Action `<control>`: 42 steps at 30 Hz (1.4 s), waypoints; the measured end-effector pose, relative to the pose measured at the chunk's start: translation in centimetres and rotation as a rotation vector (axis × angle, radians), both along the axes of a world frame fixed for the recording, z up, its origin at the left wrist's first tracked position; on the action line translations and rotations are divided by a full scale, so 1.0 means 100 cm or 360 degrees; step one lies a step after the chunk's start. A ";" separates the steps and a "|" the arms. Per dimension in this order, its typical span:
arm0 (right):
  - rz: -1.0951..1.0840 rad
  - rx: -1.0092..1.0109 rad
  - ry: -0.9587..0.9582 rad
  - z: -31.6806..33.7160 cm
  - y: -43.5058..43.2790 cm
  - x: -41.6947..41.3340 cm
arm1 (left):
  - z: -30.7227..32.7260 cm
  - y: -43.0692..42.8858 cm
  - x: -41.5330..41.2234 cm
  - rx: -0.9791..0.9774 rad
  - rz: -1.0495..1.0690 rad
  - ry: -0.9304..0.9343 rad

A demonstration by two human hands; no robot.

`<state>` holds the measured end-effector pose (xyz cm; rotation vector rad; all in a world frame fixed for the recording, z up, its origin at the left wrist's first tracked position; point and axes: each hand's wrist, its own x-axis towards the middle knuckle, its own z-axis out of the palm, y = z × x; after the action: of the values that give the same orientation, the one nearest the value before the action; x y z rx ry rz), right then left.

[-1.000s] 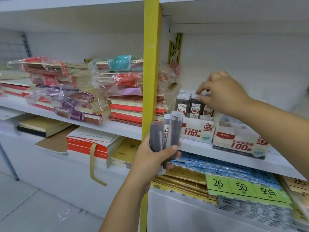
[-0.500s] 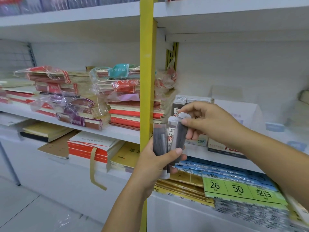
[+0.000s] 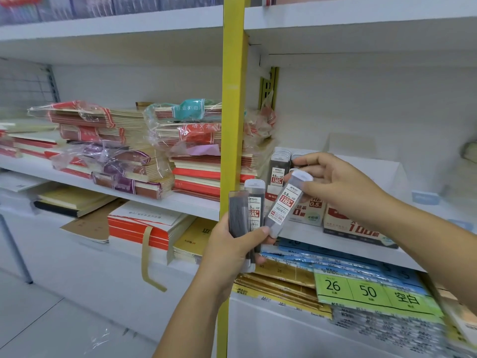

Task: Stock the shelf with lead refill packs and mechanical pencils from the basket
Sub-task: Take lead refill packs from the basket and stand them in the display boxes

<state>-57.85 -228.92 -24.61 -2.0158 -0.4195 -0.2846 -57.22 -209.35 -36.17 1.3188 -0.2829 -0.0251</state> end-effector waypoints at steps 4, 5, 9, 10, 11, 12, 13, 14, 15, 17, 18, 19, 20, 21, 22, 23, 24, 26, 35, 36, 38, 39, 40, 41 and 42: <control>-0.0072 0.0034 -0.0068 0.005 0.001 0.000 | 0.001 -0.002 0.001 -0.0090 0.0016 0.0012; -0.0154 0.0020 -0.0166 0.010 -0.002 0.001 | 0.003 -0.002 0.001 -0.0124 0.0030 0.0020; -0.0464 -0.0100 -0.0605 0.035 -0.013 0.011 | 0.003 -0.001 0.006 -0.0161 0.0110 0.0055; -0.0499 -0.0197 -0.0667 0.039 -0.013 0.014 | 0.002 0.000 0.007 -0.0163 0.0122 0.0060; -0.0514 -0.0291 -0.0705 0.041 -0.014 0.017 | 0.001 0.001 0.007 -0.0163 0.0129 0.0059; -0.0516 -0.0367 -0.0723 0.041 -0.013 0.021 | 0.001 0.001 0.009 -0.0163 0.0133 0.0056; -0.0522 -0.0442 -0.0735 0.040 -0.013 0.025 | 0.000 0.002 0.009 -0.0164 0.0134 0.0053; -0.0532 -0.0531 -0.0747 0.039 -0.012 0.029 | 0.000 0.002 0.010 -0.0165 0.0135 0.0050; -0.0537 -0.0626 -0.0751 0.038 -0.012 0.032 | 0.000 0.002 0.011 -0.0164 0.0137 0.0047; -0.0520 -0.0738 -0.0722 0.036 -0.012 0.039 | -0.001 0.002 0.012 -0.0156 0.0142 0.0046; -0.0512 -0.0767 -0.0703 0.035 -0.012 0.041 | -0.001 0.002 0.013 -0.0151 0.0144 0.0048; -0.0512 -0.0794 -0.0693 0.034 -0.013 0.043 | -0.001 0.002 0.013 -0.0147 0.0146 0.0052; -0.0520 -0.0820 -0.0692 0.034 -0.014 0.044 | -0.001 0.001 0.013 -0.0144 0.0146 0.0055; -0.0532 -0.0832 -0.0693 0.034 -0.015 0.045 | -0.002 0.001 0.012 -0.0141 0.0147 0.0056; -0.0541 -0.0828 -0.0690 0.034 -0.016 0.046 | -0.002 0.001 0.012 -0.0136 0.0146 0.0056; -0.0549 -0.0810 -0.0687 0.034 -0.018 0.046 | -0.002 0.001 0.012 -0.0128 0.0145 0.0056; -0.0554 -0.0794 -0.0686 0.034 -0.019 0.046 | -0.002 0.000 0.012 -0.0119 0.0143 0.0057; -0.0560 -0.0824 -0.0664 0.032 -0.020 0.048 | -0.002 -0.001 0.011 -0.0104 0.0143 0.0063; -0.0579 -0.1102 -0.0670 0.023 -0.015 0.048 | 0.001 -0.003 0.009 -0.0088 0.0162 0.0084; -0.0563 -0.1080 -0.0626 0.023 -0.013 0.049 | 0.001 -0.003 0.008 -0.0086 0.0158 0.0082; -0.0547 -0.1018 -0.0529 0.021 -0.012 0.051 | 0.001 -0.003 0.008 -0.0076 0.0145 0.0071; -0.0548 -0.0964 -0.0494 0.021 -0.012 0.052 | 0.001 -0.002 0.008 -0.0071 0.0143 0.0065; -0.0556 -0.0889 -0.0473 0.023 -0.013 0.053 | 0.002 -0.002 0.008 -0.0068 0.0142 0.0061; -0.0572 -0.0796 -0.0457 0.025 -0.014 0.054 | 0.002 -0.001 0.007 -0.0066 0.0142 0.0057; -0.0587 -0.0700 -0.0439 0.028 -0.016 0.055 | 0.002 -0.001 0.007 -0.0064 0.0142 0.0053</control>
<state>-52.32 -230.52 -21.78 -2.4955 -0.2930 -0.7598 -56.47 -209.41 -35.97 1.2890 -0.1947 0.0337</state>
